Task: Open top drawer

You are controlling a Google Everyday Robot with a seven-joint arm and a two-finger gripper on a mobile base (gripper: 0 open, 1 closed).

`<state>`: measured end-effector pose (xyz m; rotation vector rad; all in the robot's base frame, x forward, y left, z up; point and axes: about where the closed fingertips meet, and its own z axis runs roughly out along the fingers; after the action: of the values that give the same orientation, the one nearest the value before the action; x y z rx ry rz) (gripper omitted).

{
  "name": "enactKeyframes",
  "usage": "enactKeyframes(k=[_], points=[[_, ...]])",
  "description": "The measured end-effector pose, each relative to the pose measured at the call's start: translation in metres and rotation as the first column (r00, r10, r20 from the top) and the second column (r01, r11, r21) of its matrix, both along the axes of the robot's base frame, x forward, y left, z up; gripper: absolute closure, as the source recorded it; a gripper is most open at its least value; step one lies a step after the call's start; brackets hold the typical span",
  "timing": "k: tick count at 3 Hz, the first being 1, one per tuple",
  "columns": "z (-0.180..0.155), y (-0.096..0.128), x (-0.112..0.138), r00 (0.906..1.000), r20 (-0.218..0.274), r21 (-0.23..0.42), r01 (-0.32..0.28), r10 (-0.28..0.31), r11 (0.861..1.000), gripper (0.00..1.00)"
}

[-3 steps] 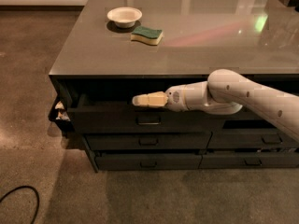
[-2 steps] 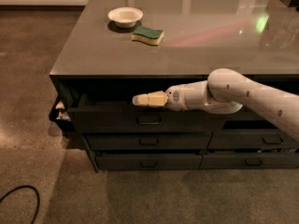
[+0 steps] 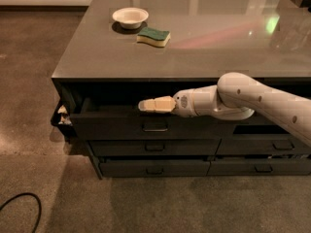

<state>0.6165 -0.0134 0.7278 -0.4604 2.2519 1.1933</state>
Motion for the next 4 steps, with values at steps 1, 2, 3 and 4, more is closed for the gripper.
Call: enactKeyframes(k=[1,2,3,4], points=[[-0.005,-0.004,-0.009,0.9997,-0.021,-0.019,-0.009,0.009,1.000,0.00],[-0.001,-0.004,-0.009,0.9997,-0.021,-0.019,-0.009,0.009,1.000,0.00],[-0.007,-0.007,-0.020,0.9986,-0.041,-0.049,-0.034,0.032,0.998,0.00],[-0.003,-0.007,-0.020,0.9986,-0.041,-0.049,-0.034,0.032,0.998,0.00]])
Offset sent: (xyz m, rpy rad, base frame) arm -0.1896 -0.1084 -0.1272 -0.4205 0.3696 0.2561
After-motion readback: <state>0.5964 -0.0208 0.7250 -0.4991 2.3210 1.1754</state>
